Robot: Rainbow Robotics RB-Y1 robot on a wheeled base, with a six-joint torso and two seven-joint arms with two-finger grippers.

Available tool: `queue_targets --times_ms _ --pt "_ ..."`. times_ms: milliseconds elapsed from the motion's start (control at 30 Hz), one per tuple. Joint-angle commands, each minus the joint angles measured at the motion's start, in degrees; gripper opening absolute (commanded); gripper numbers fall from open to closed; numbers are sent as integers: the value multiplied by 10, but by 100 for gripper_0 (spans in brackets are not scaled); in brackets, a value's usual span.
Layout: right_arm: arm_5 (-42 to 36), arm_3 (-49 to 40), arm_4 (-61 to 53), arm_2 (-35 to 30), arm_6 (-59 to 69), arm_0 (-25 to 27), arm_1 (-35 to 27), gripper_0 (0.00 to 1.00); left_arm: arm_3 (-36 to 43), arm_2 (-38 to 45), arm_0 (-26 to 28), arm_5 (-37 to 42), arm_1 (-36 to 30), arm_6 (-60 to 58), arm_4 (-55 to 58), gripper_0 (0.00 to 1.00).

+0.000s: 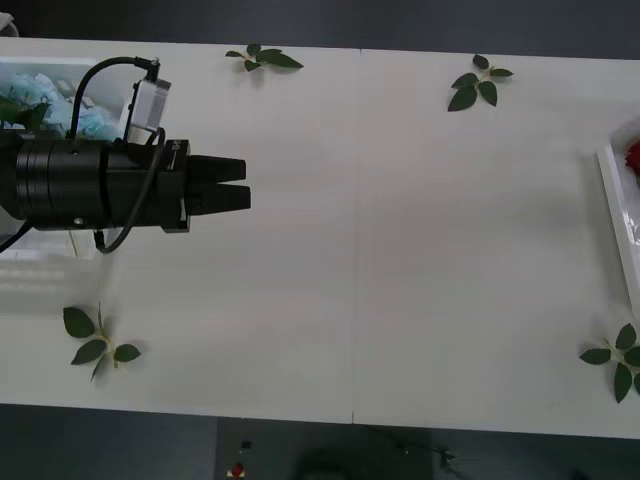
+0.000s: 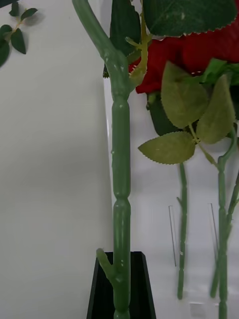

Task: Put the red flowers into the right box and the blue flowers into the left box

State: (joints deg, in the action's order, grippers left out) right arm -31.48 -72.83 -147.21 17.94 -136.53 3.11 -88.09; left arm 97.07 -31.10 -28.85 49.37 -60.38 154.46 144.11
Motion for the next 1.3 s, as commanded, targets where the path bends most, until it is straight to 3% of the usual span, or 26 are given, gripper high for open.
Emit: queue_targets --times_ms 33,333,567,600,700,767,800,833,1300 --pt "31 14 28 -4 27 -12 -11 0 30 12 -9 -9 -24 5 21 68" --pt "52 34 133 -4 107 -18 -6 0 22 12 -9 -10 -24 5 23 68" --pt "53 40 144 -4 117 -21 -5 2 15 12 -9 -10 -24 5 24 68" --pt "54 40 145 -4 117 -21 -5 10 15 12 -9 -10 -24 5 24 68" --pt "55 40 144 -4 117 -21 -2 66 15 12 -9 -10 -24 5 24 68" --pt "56 40 143 -4 116 -21 -2 90 15 12 -9 -10 -24 5 24 68" --pt "56 40 143 -4 115 -21 -1 96 15 12 -9 -10 -24 5 24 68" --pt "57 40 142 -4 115 -21 -1 100 15 12 -9 -10 -24 5 24 68" --pt "57 35 138 -4 111 -21 0 100 15 12 -9 -10 -24 5 24 68"
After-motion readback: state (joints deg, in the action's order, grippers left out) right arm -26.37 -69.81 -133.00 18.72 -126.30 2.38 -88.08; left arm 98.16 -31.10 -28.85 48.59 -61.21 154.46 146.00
